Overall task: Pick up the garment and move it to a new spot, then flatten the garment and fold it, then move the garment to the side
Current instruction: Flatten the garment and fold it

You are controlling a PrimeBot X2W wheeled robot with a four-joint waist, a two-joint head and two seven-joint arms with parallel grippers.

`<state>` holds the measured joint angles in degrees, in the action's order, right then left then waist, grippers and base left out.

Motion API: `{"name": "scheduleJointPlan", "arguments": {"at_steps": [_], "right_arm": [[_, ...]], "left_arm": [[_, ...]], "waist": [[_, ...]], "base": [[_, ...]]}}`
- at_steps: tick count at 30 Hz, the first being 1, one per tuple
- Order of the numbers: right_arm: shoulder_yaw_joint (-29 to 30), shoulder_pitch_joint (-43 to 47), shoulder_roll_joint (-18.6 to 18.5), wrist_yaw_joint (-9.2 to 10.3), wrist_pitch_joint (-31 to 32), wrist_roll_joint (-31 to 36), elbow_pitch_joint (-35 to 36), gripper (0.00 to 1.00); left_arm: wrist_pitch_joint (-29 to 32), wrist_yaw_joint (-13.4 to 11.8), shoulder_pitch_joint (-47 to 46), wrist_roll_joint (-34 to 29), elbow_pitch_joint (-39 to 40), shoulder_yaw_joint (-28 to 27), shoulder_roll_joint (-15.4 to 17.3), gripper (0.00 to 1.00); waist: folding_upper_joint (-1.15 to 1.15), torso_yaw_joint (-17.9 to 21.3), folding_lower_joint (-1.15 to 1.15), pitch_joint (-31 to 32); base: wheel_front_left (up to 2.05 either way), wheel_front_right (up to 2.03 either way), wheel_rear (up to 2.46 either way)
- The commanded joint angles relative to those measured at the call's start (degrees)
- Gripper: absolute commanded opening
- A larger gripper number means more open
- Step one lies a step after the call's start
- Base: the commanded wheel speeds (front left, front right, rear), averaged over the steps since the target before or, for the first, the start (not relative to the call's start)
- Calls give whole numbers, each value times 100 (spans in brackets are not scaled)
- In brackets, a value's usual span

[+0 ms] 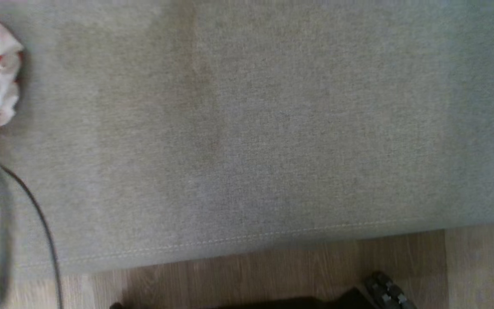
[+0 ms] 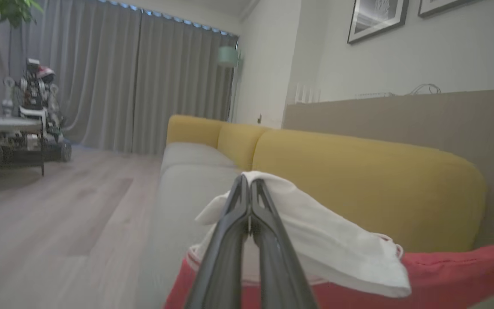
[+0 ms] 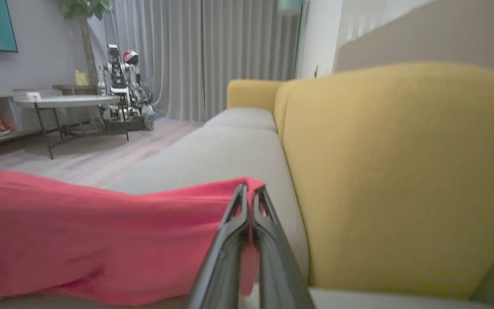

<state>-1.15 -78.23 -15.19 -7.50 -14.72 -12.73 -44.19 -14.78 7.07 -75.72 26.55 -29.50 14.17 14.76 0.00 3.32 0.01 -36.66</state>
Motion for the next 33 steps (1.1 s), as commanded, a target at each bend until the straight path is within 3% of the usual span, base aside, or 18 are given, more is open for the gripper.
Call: {"name": "scheduleJointPlan", "arguments": {"at_steps": [1,6,12,21,33], "right_arm": [[-16,180,-92,1,-27,-109,168,0],[-185,1479,-123,1,-16,-471,-66,0],[-321,3031,56,1,232,-843,29,0],[247,5023,222,1,356,-956,768,0],[1300,6784,650,1,1127,-485,2569,0]], "left_arm": [[-20,24,158,132,331,-60,207,0],[47,39,2218,924,962,466,410,0],[432,-103,4671,1576,1598,571,739,0],[563,-1003,7027,2118,2549,288,760,0],[1113,-1925,8329,2350,4054,298,762,0]], "waist": [[0,-100,-1,342],[0,-66,-1,1008],[0,86,-1,1806],[0,94,-1,2490],[0,-23,-1,2628]], "base": [[0,0,0],[0,0,0],[0,0,0],[0,0,0],[0,0,0]]}}
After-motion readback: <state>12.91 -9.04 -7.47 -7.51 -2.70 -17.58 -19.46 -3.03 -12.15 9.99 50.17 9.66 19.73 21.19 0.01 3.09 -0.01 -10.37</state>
